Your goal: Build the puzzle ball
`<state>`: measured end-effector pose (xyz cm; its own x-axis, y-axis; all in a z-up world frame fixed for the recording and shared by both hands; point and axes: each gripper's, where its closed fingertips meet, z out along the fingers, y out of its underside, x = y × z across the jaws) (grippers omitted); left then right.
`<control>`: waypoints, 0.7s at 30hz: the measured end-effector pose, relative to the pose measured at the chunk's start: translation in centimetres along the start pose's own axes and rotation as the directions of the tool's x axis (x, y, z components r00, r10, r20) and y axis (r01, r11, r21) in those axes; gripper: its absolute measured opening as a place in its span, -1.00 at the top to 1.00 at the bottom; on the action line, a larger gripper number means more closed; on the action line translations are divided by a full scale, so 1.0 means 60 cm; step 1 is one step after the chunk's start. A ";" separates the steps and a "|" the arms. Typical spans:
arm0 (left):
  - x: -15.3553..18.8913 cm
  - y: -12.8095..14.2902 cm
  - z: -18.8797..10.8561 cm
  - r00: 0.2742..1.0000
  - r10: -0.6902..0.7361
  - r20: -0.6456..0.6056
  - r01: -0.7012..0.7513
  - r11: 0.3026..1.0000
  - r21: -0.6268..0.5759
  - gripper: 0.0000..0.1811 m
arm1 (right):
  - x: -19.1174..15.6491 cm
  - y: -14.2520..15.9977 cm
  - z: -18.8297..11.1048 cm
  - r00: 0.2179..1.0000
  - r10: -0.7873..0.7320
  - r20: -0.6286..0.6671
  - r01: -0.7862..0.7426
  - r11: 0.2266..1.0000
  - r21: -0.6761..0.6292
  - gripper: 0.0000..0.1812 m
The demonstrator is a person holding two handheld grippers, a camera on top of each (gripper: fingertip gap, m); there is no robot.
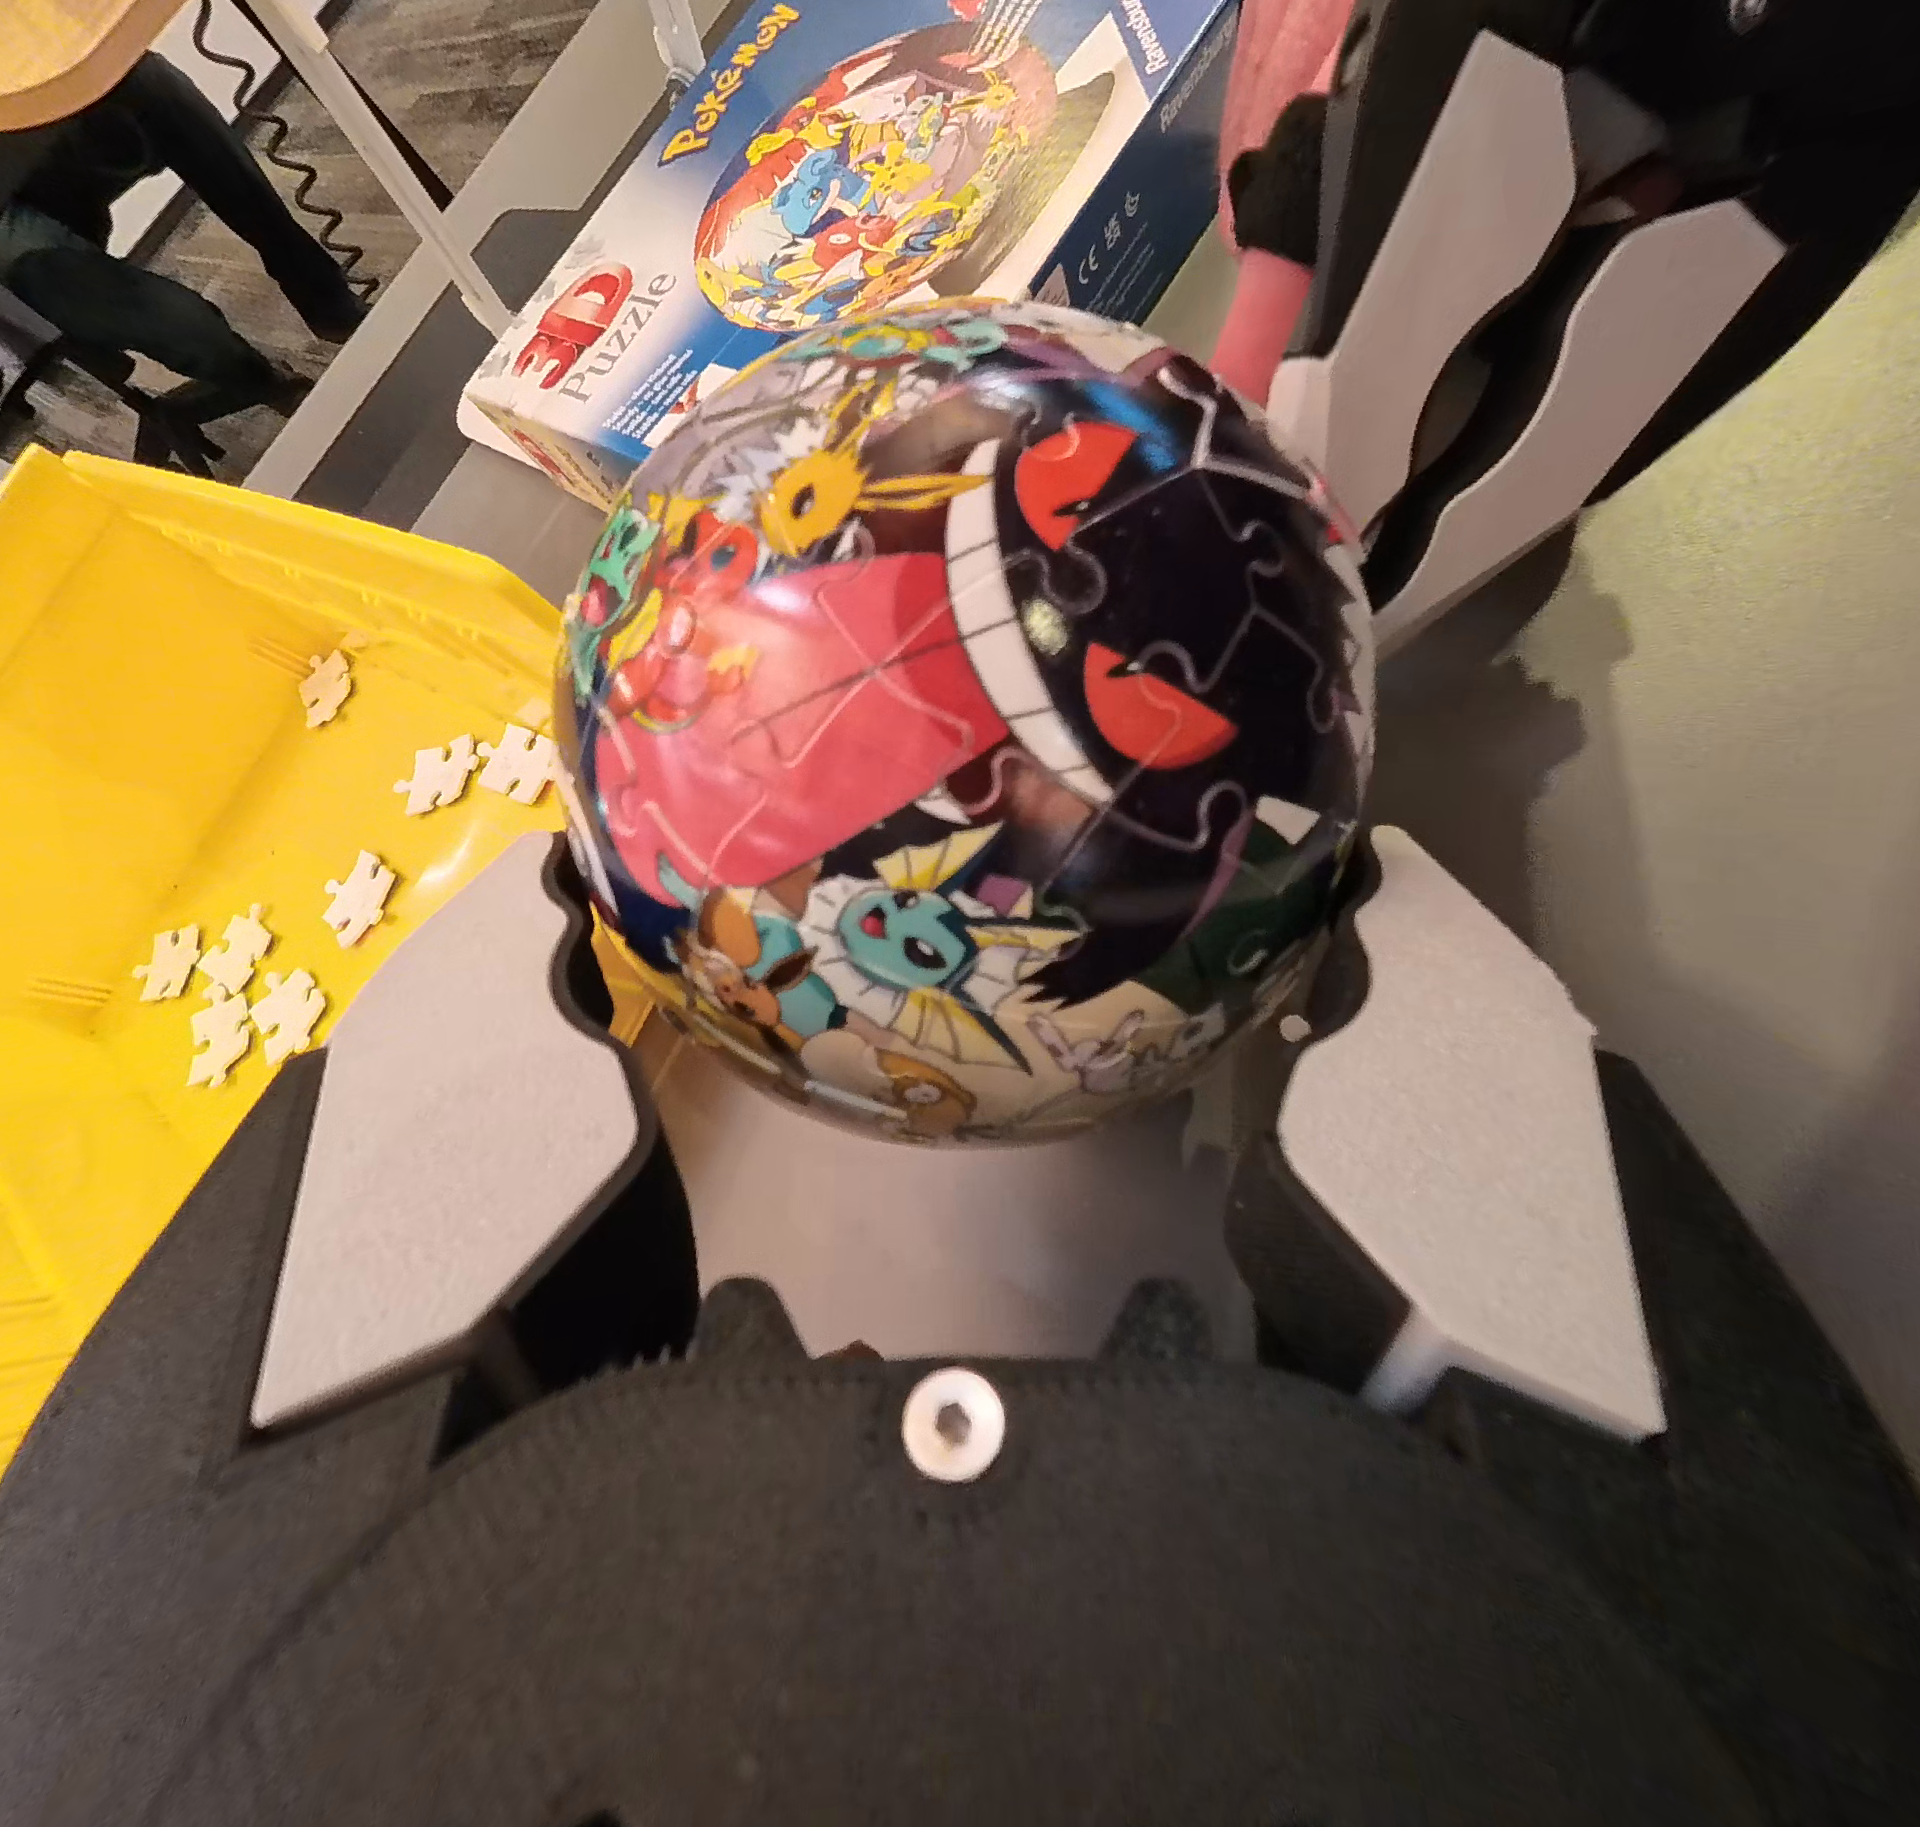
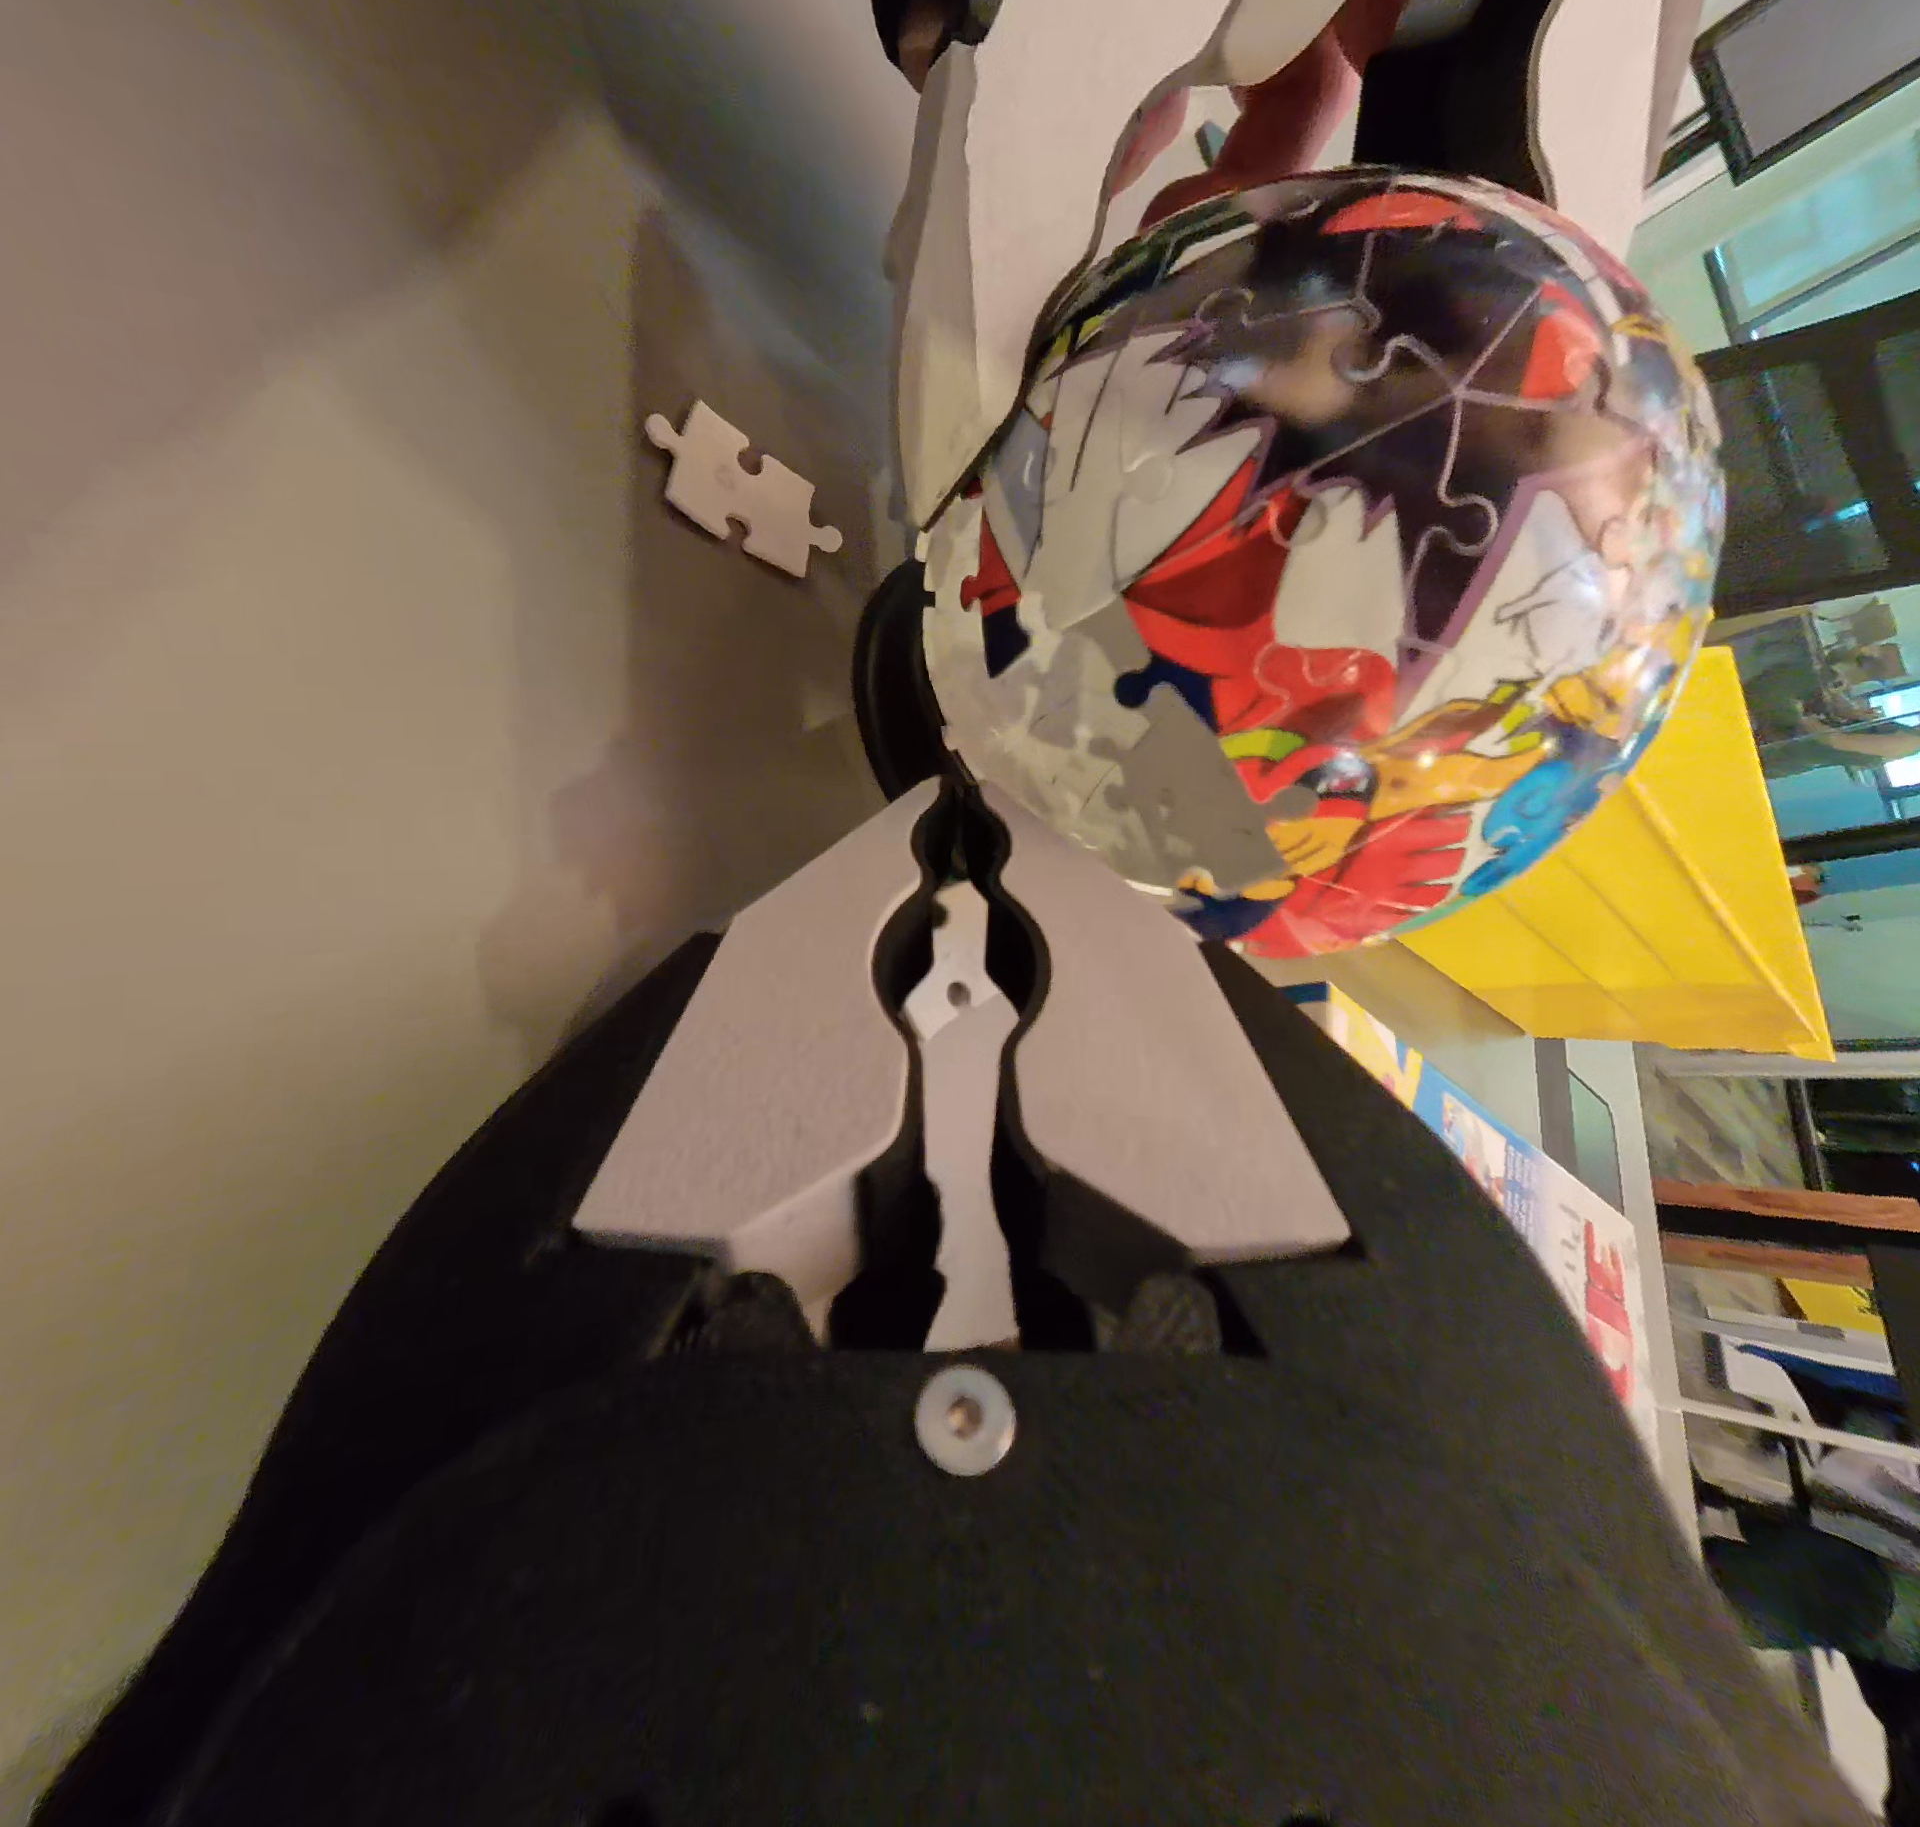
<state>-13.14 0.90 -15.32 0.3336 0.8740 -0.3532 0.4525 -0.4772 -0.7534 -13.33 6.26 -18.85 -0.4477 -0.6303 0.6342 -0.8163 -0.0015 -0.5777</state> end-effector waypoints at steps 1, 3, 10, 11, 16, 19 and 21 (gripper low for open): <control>0.000 0.000 0.000 1.000 0.000 0.001 0.000 1.000 0.000 -0.45 | 0.000 0.002 -0.001 1.000 0.006 0.006 -0.006 1.000 -0.004 0.99; 0.000 0.000 0.000 1.000 -0.004 0.000 0.004 1.000 0.004 -0.45 | 0.003 0.011 0.000 0.999 0.047 0.012 -0.047 0.998 -0.030 0.91; -0.001 0.000 0.000 1.000 -0.006 -0.004 0.006 1.000 0.005 -0.45 | 0.003 0.021 -0.014 0.992 0.118 0.043 -0.116 0.991 -0.060 0.82; -0.001 0.000 0.001 1.000 -0.011 -0.004 0.011 1.000 0.010 -0.45 | 0.003 0.025 -0.017 0.991 0.130 0.040 -0.127 0.989 -0.069 0.82; 0.000 0.003 0.000 1.000 -0.025 -0.006 0.025 1.000 0.008 -0.45 | -0.004 0.027 -0.027 0.974 0.218 0.053 -0.215 0.974 -0.069 0.80; -0.001 0.009 -0.002 0.999 -0.040 -0.002 0.040 0.999 0.005 -0.45 | -0.001 0.035 -0.023 0.940 0.334 0.071 -0.328 0.940 -0.093 0.61; -0.002 0.011 -0.004 0.999 -0.046 0.003 0.046 0.999 0.004 -0.45 | -0.002 0.036 -0.018 0.908 0.404 0.108 -0.396 0.914 -0.086 0.56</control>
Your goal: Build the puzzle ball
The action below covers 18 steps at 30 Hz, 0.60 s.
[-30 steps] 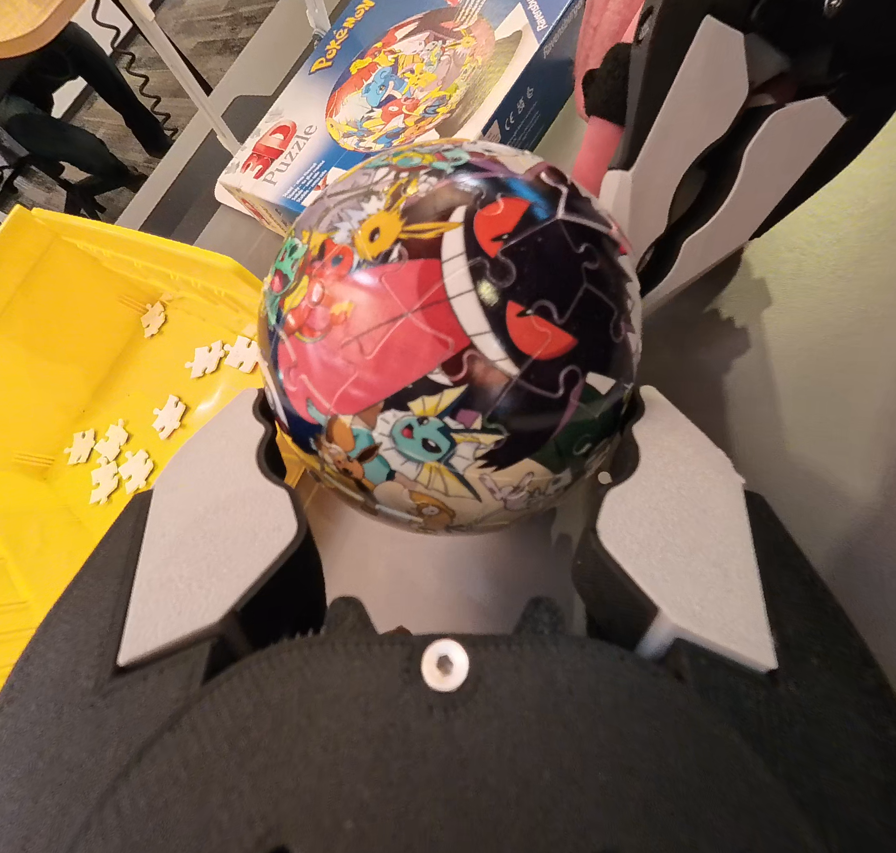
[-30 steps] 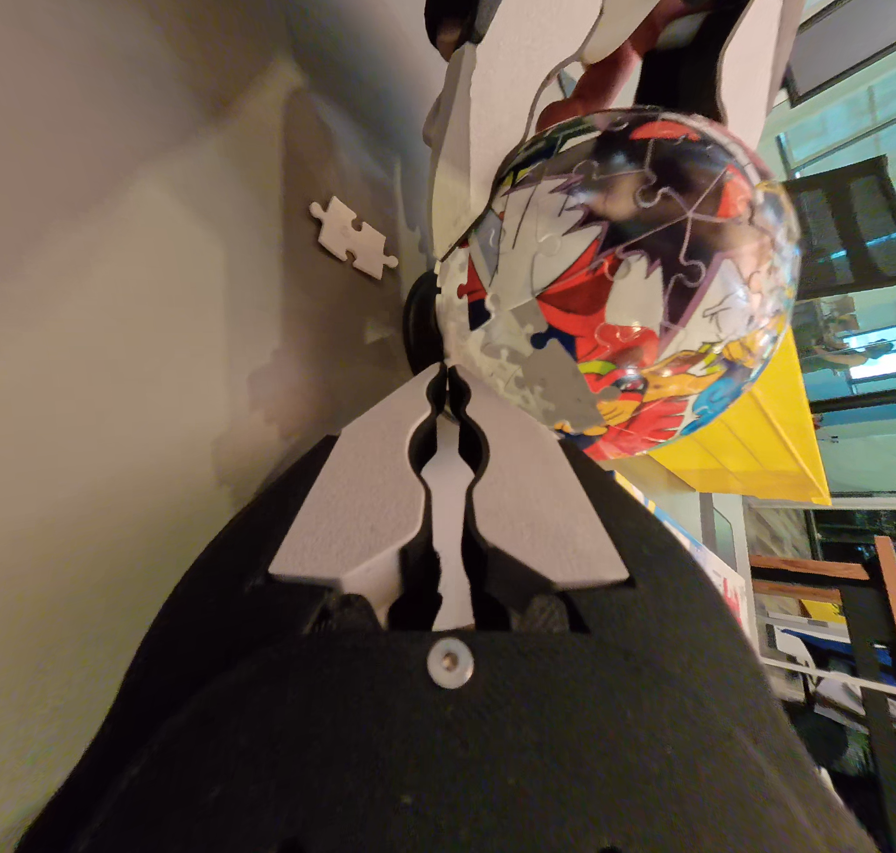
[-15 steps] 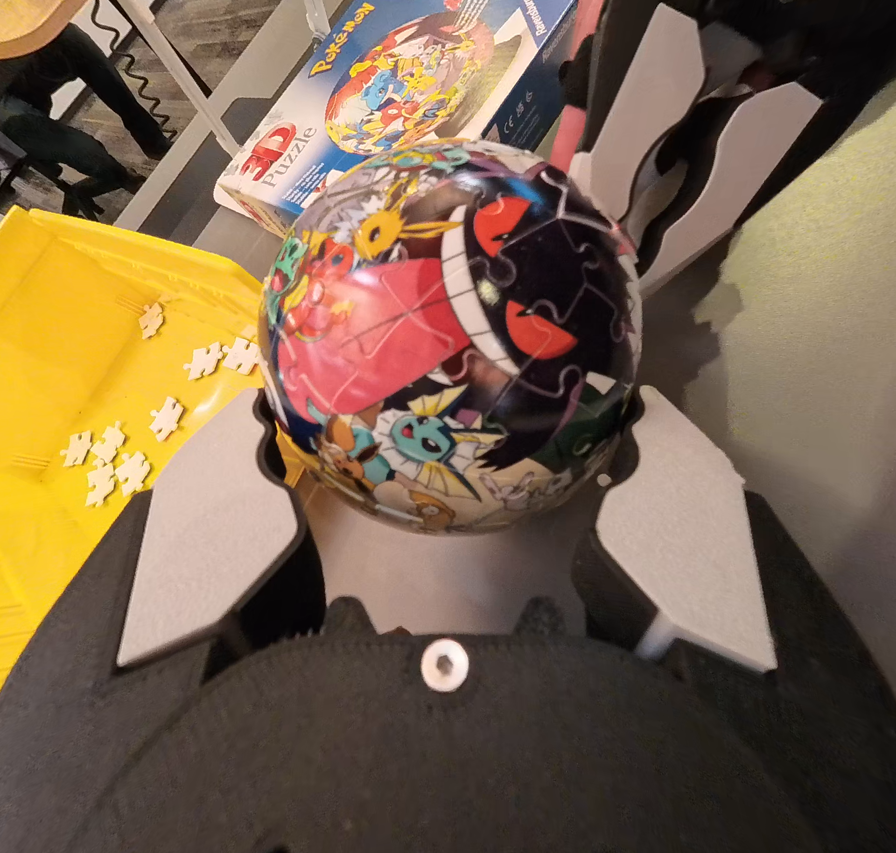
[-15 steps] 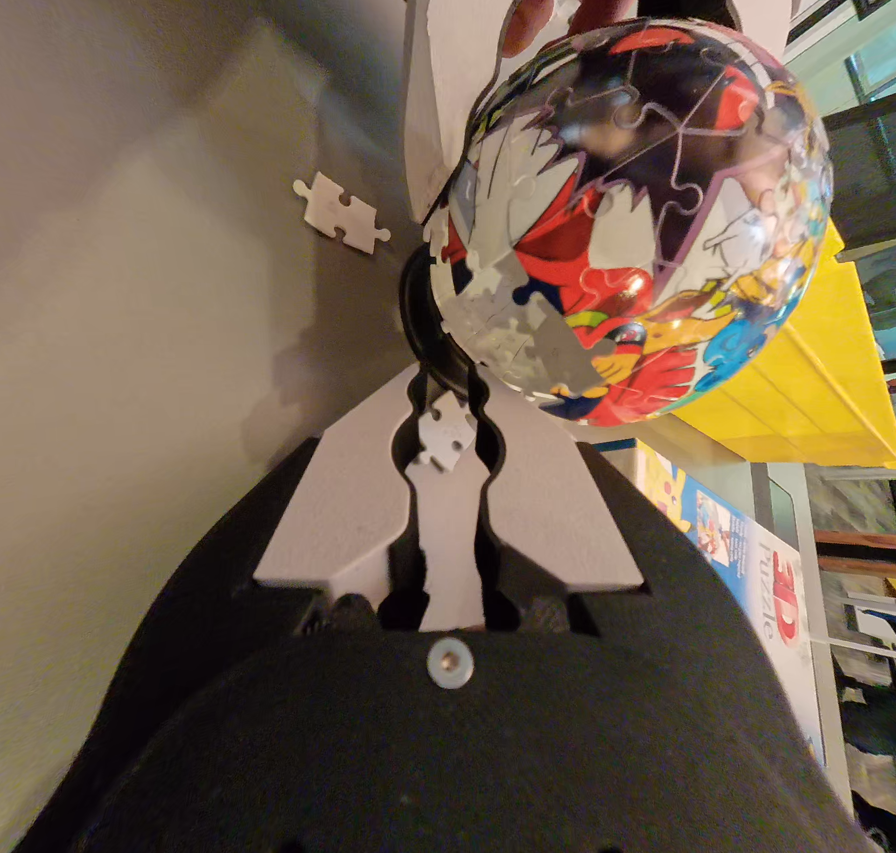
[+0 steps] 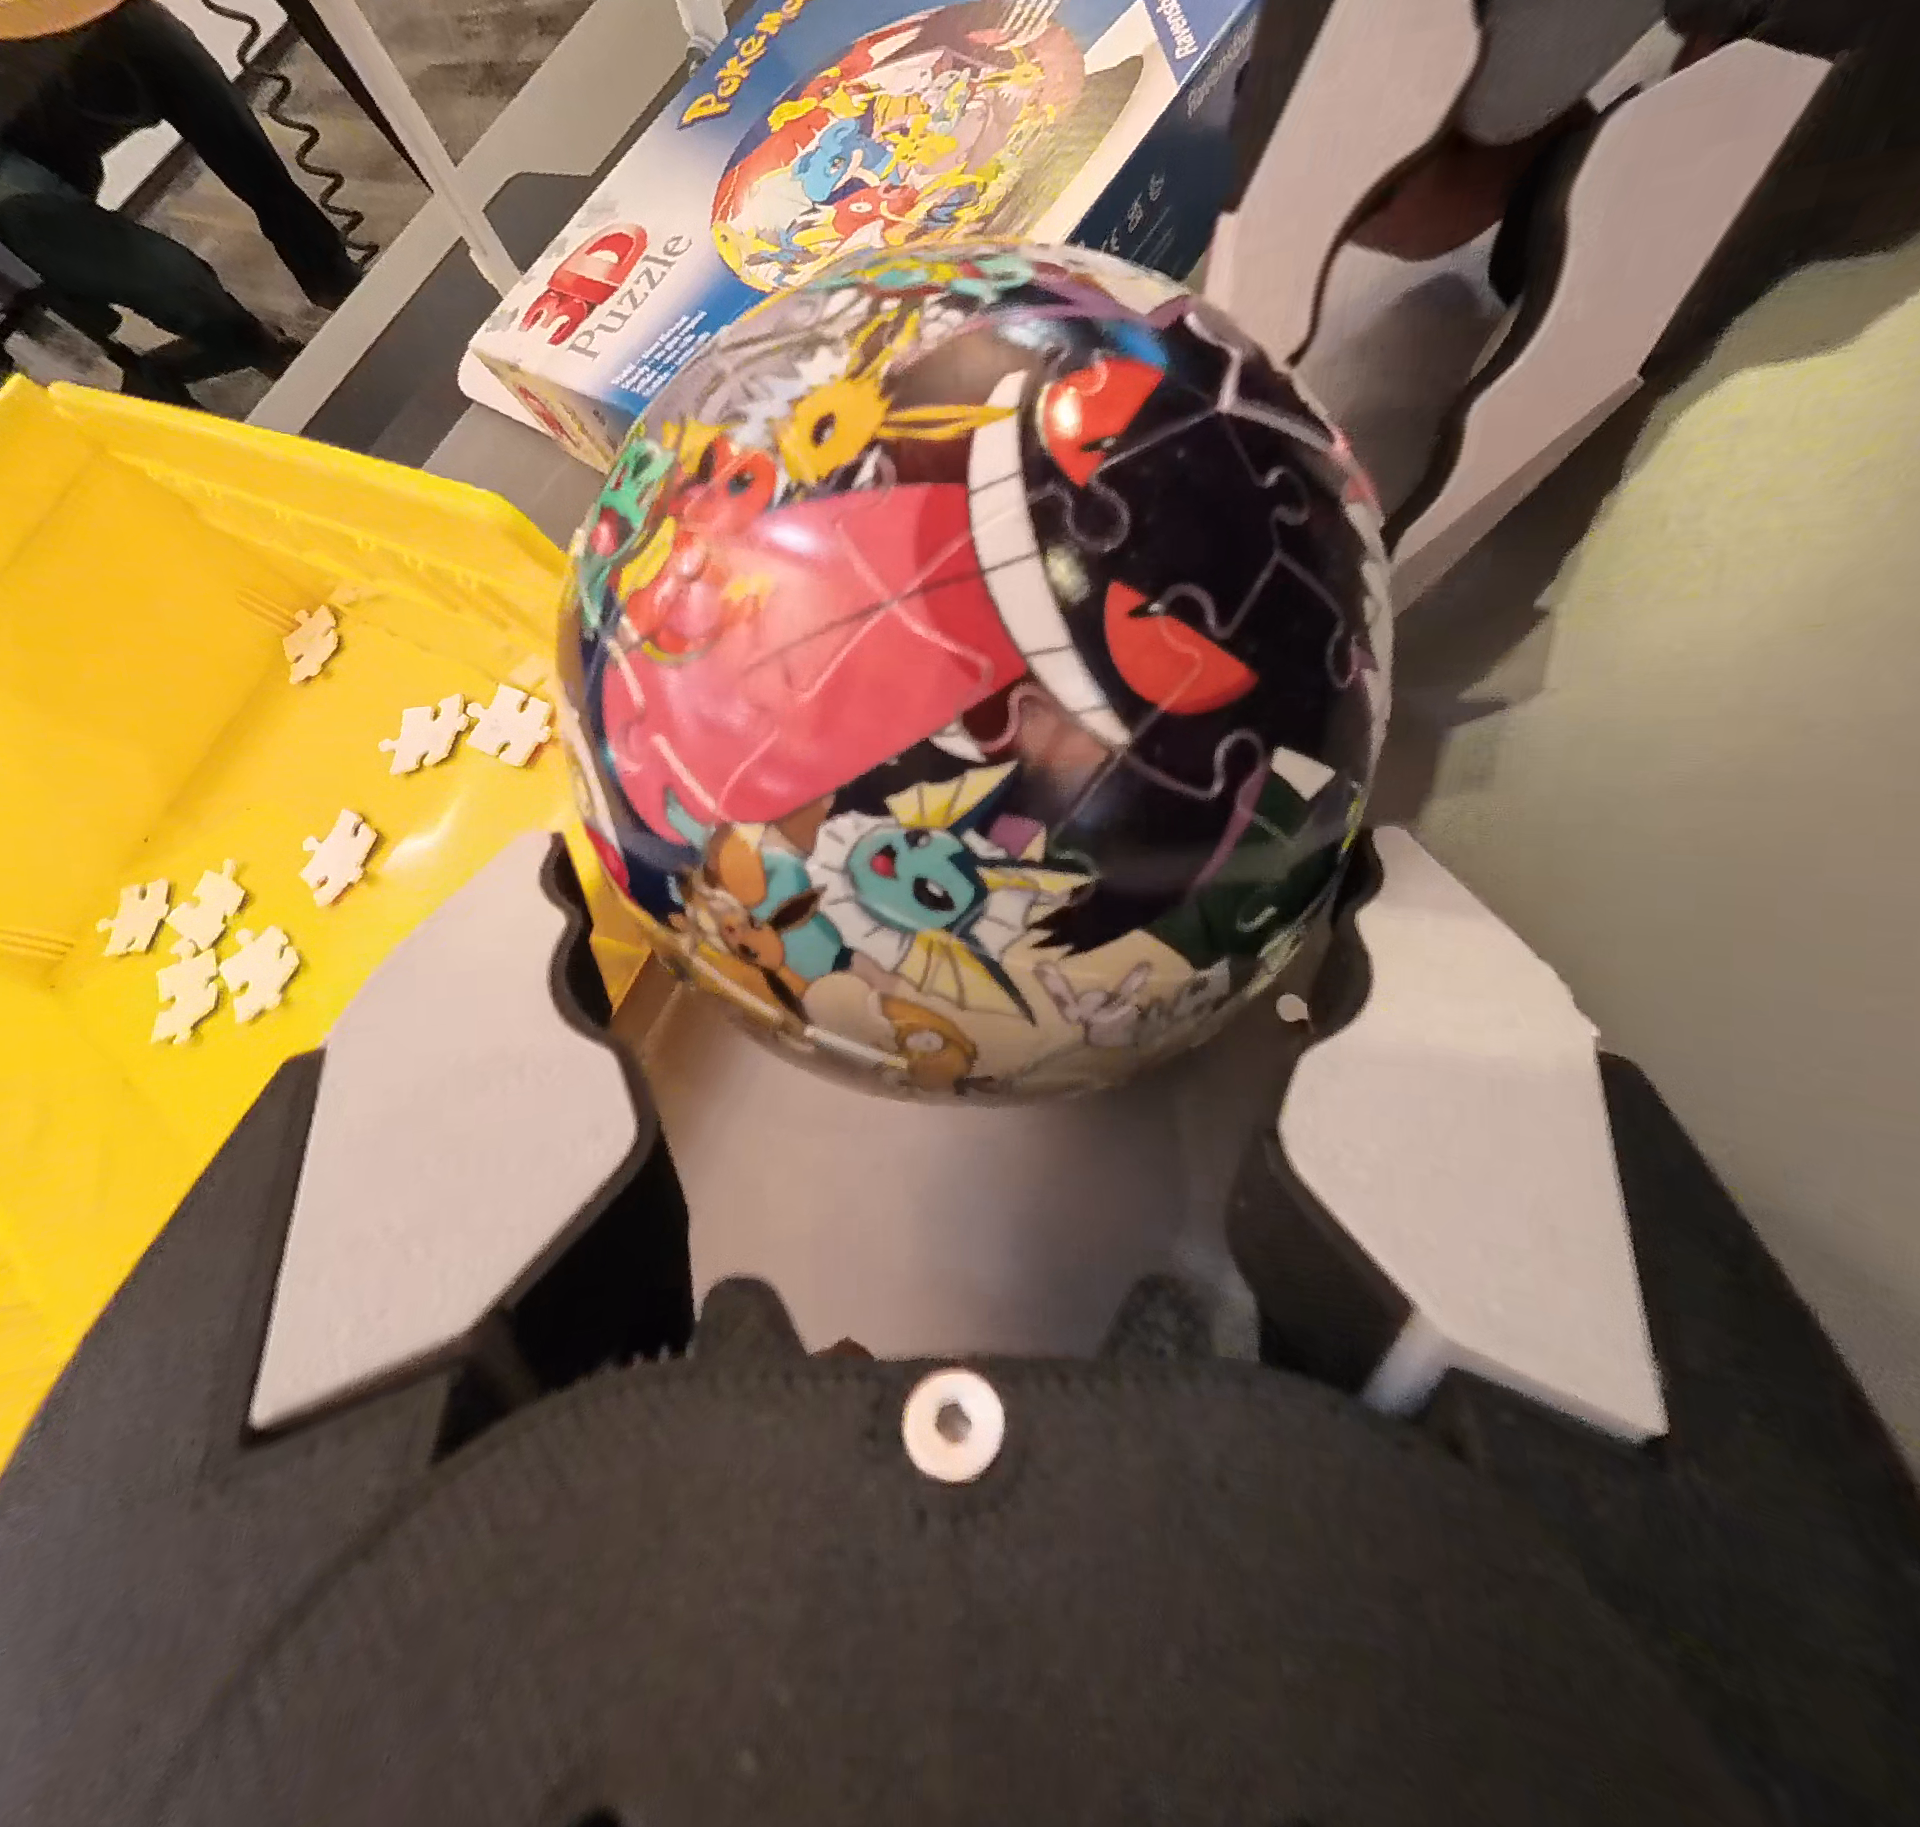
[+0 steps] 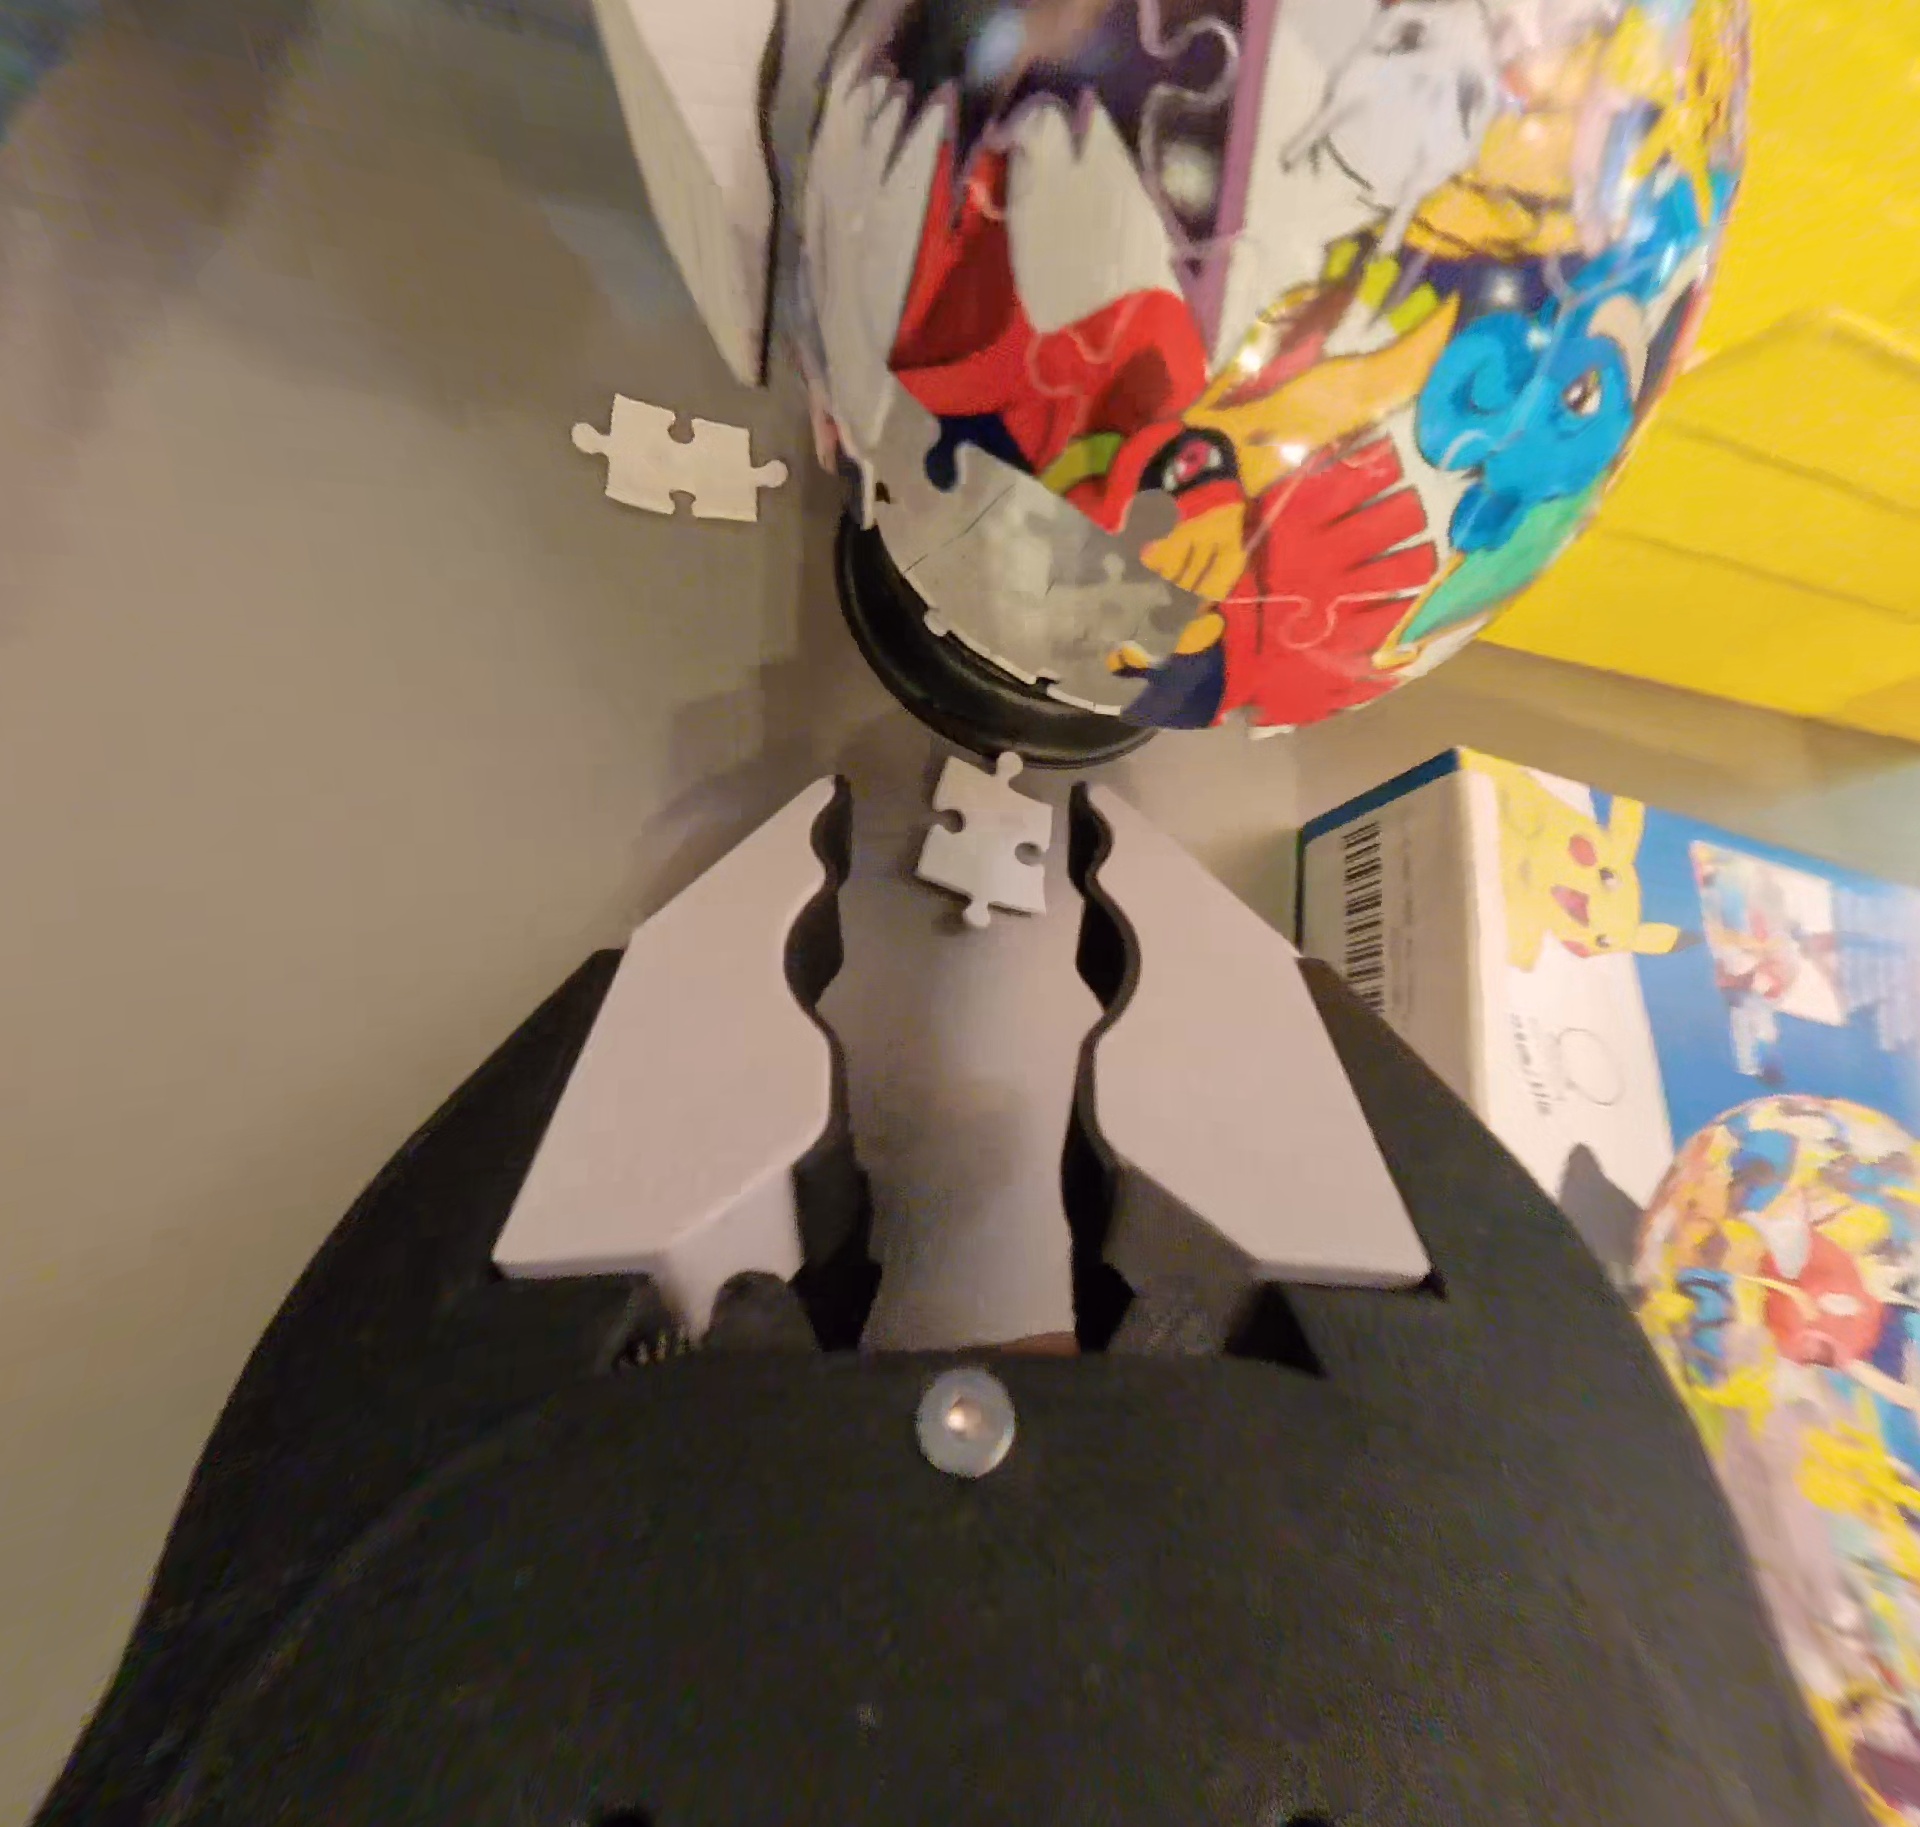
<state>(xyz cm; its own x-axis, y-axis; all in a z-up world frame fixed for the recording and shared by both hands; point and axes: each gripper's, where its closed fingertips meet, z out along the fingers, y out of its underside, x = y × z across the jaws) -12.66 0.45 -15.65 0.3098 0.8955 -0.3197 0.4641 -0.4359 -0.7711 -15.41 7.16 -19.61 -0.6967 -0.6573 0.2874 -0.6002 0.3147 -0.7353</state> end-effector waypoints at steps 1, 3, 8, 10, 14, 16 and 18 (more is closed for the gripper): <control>0.000 0.001 -0.002 1.000 -0.004 0.001 0.004 1.000 -0.003 -0.46 | 0.000 0.000 0.003 0.999 0.035 0.019 -0.035 0.999 0.002 0.46; 0.001 0.006 -0.004 0.999 -0.040 -0.014 0.040 0.999 -0.008 -0.50 | 0.000 -0.001 0.012 0.993 0.100 0.070 -0.100 0.995 0.002 0.36; 0.004 0.034 -0.007 0.983 -0.158 -0.093 0.156 0.987 -0.029 -0.52 | 0.009 0.003 0.024 0.976 0.173 0.131 -0.172 0.985 -0.021 0.20; 0.013 0.041 -0.004 0.970 -0.188 -0.155 0.183 0.982 -0.046 -0.45 | 0.006 0.004 0.027 0.964 0.201 0.172 -0.197 0.980 -0.040 0.09; 0.036 0.039 0.006 0.929 -0.245 -0.276 0.241 0.969 -0.048 -0.47 | -0.001 0.001 0.032 0.952 0.212 0.221 -0.207 0.977 -0.050 0.05; 0.043 0.036 0.008 0.900 -0.280 -0.334 0.285 0.958 -0.033 -0.46 | -0.007 -0.001 0.034 0.947 0.210 0.245 -0.203 0.978 -0.056 0.07; 0.049 0.042 0.011 0.889 -0.282 -0.361 0.284 0.957 -0.048 -0.45 | -0.011 -0.001 0.037 0.945 0.205 0.256 -0.194 0.979 -0.067 0.06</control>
<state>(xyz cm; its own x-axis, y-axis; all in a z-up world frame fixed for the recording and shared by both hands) -11.14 2.08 -18.89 0.4438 0.8864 0.1320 0.5723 -0.1670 -0.8029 -14.01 6.06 -21.14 -0.6807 -0.7316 -0.0361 -0.4785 0.4814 -0.7343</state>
